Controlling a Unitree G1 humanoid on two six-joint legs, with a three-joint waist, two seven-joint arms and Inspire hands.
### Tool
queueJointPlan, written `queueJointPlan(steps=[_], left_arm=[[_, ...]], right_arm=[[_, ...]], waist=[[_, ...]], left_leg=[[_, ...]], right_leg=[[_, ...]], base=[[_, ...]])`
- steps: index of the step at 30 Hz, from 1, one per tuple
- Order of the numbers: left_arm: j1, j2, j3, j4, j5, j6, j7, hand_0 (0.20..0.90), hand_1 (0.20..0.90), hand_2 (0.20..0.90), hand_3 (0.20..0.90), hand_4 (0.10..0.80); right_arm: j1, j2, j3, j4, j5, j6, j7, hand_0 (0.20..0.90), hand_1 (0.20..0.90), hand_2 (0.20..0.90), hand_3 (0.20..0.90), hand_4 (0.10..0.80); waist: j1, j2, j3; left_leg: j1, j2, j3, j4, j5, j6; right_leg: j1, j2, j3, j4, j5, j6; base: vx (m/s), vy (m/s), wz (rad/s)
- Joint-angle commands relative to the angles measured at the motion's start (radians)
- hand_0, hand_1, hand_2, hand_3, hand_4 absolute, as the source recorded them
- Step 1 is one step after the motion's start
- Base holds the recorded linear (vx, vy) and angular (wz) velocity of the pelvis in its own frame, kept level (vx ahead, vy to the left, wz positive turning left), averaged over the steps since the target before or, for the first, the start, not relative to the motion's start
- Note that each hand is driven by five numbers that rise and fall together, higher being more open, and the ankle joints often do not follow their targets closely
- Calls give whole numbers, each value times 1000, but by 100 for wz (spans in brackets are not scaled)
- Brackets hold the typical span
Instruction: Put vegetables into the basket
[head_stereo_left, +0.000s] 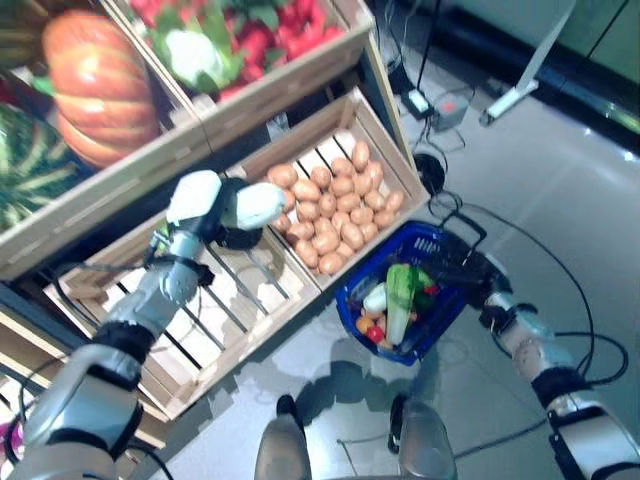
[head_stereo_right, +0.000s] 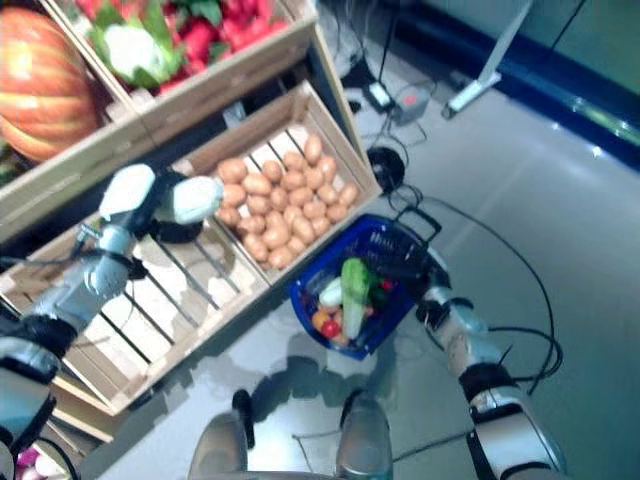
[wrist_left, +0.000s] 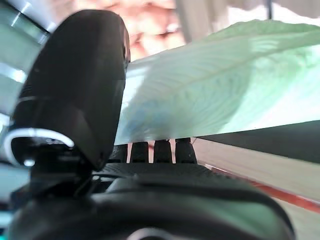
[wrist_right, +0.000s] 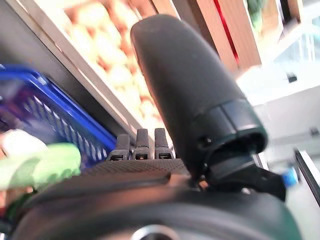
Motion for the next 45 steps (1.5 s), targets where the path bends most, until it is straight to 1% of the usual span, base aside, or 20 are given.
queueJointPlan(steps=[1, 2, 3, 4, 6, 7, 10, 11, 12, 16, 18, 21, 22, 24, 30, 32, 35, 40, 42, 45], left_arm=[[-15, 8, 106, -123, -208, -94, -39, 300, 300, 300, 300, 400], [11, -26, 141, -184, -330, -94, -127, 300, 300, 300, 300, 400], [19, -37, 151, -200, -369, -96, -148, 300, 300, 300, 300, 400], [45, -75, 178, -256, -478, -84, -217, 300, 300, 300, 300, 400], [69, -105, 198, -300, -558, -76, -250, 300, 300, 300, 300, 400], [91, -137, 221, -346, -640, -58, -302, 300, 300, 300, 300, 400], [148, -205, 247, -440, -751, -7, -394, 300, 300, 300, 300, 400], [154, -209, 249, -448, -757, -2, -402, 300, 300, 300, 300, 400], [178, -229, 252, -490, -788, 26, -433, 300, 300, 300, 300, 400], [201, -255, 242, -556, -847, 78, -458, 300, 300, 300, 300, 400], [211, -282, 232, -584, -864, 97, -460, 300, 300, 300, 300, 400], [216, -305, 220, -605, -865, 103, -463, 300, 300, 300, 300, 400], [215, -320, 204, -616, -843, 102, -462, 300, 300, 300, 300, 400], [208, -324, 179, -627, -806, 102, -447, 300, 300, 300, 300, 400], [199, -324, 127, -634, -791, 148, -488, 300, 300, 300, 300, 400], [194, -321, 113, -632, -791, 149, -508, 300, 300, 300, 300, 400], [192, -325, 97, -631, -807, 158, -537, 300, 300, 300, 300, 400], [183, -332, 74, -622, -861, 205, -583, 300, 300, 300, 300, 400], [177, -336, 58, -601, -891, 233, -614, 300, 300, 300, 300, 400], [166, -336, 41, -579, -905, 234, -625, 300, 300, 300, 300, 400]], right_arm=[[-22, -3, -7, -124, -19, -31, 59, 900, 900, 900, 900, 800], [-7, 1, -13, -176, -7, -36, 70, 900, 900, 900, 900, 800], [-2, 4, -14, -192, -2, -36, 72, 900, 900, 900, 900, 800], [22, 16, -19, -249, -2, -39, 82, 900, 900, 900, 900, 800], [45, 24, -28, -297, -6, -30, 95, 900, 900, 900, 900, 800], [65, 37, -42, -342, 11, -13, 117, 900, 900, 900, 900, 800], [95, 81, -54, -417, 26, 30, 165, 900, 900, 900, 900, 800], [98, 83, -54, -425, 24, 35, 168, 900, 900, 900, 900, 800], [109, 97, -46, -468, 12, 59, 173, 900, 900, 900, 900, 800], [115, 110, -18, -542, 0, 63, 154, 900, 900, 900, 900, 800], [117, 123, -9, -572, 3, 74, 135, 900, 900, 900, 900, 800], [117, 139, 3, -583, -13, 77, 119, 900, 900, 900, 900, 800], [115, 147, 15, -584, -20, 74, 107, 900, 900, 900, 900, 800], [108, 147, 26, -587, -25, 72, 97, 900, 900, 900, 900, 800], [80, 130, 44, -604, -37, 78, 97, 900, 900, 900, 900, 800], [64, 125, 54, -600, -48, 97, 113, 900, 900, 900, 900, 800], [49, 115, 82, -588, -36, 155, 178, 900, 900, 900, 900, 800], [28, 111, 124, -565, 1, 234, 289, 900, 900, 900, 900, 800], [8, 104, 144, -547, 9, 255, 313, 900, 900, 900, 900, 800], [-28, 101, 166, -524, 29, 289, 340, 900, 900, 900, 900, 800]], waist=[[23, -14, -159], [28, -15, -175], [29, -15, -179], [29, -16, -188], [29, -18, -195], [31, -20, -201], [34, -25, -207], [35, -26, -207], [36, -28, -207], [40, -31, -211], [39, -30, -210], [39, -29, -207], [40, -29, -206], [41, -30, -204], [45, -35, -197], [47, -38, -197], [49, -42, -199], [56, -46, -201], [58, -49, -204], [59, -50, -205]], left_leg=[[46, -36, 1, -120, 74, 44], [73, -38, -4, -179, 96, 41], [81, -38, -3, -195, 101, 41], [97, -38, -4, -226, 109, 40], [100, -40, -10, -233, 108, 40], [100, -41, -17, -233, 102, 39], [111, -44, -25, -233, 92, 42], [113, -43, -25, -233, 91, 42], [121, -42, -23, -233, 86, 42], [132, -42, -25, -233, 75, 45], [139, -41, -25, -233, 70, 46], [145, -41, -25, -233, 66, 48], [149, -40, -25, -233, 63, 48], [152, -39, -27, -233, 61, 47], [165, -41, -31, -233, 55, 47], [170, -42, -31, -233, 53, 47], [177, -41, -30, -233, 50, 47], [182, -40, -28, -233, 49, 46], [185, -39, -28, -233, 48, 44], [187, -39, -29, -233, 48, 42]], right_leg=[[162, 5, -5, -301, 189, -25], [194, 12, -11, -350, 209, -21], [203, 14, -13, -364, 214, -19], [227, 20, -17, -399, 229, -16], [243, 24, -20, -424, 239, -14], [255, 28, -23, -440, 243, -14], [270, 37, -21, -461, 250, -15], [271, 37, -21, -463, 250, -16], [279, 39, -23, -471, 253, -16], [291, 44, -24, -480, 252, -18], [297, 45, -22, -482, 251, -19], [301, 47, -22, -484, 250, -20], [307, 48, -23, -486, 250, -20], [312, 49, -24, -488, 249, -20], [325, 48, -25, -488, 247, -17], [329, 47, -25, -488, 247, -17], [334, 46, -22, -488, 246, -17], [338, 44, -23, -488, 247, -16], [341, 44, -24, -488, 248, -16], [342, 43, -22, -488, 249, -16]], base=[[127, -80, 2], [100, -68, 0], [125, -92, -3], [96, -71, -5], [82, -71, 0], [65, -72, 9], [63, -84, 7], [43, -82, 5], [40, -84, 2], [31, -74, 0], [25, -55, 4], [8, -35, 7], [9, -43, 7], [5, -35, 7], [-3, -12, 6], [-1, 3, 8], [4, 10, 5], [0, 0, 0], [0, 0, 0], [0, 0, 0]])
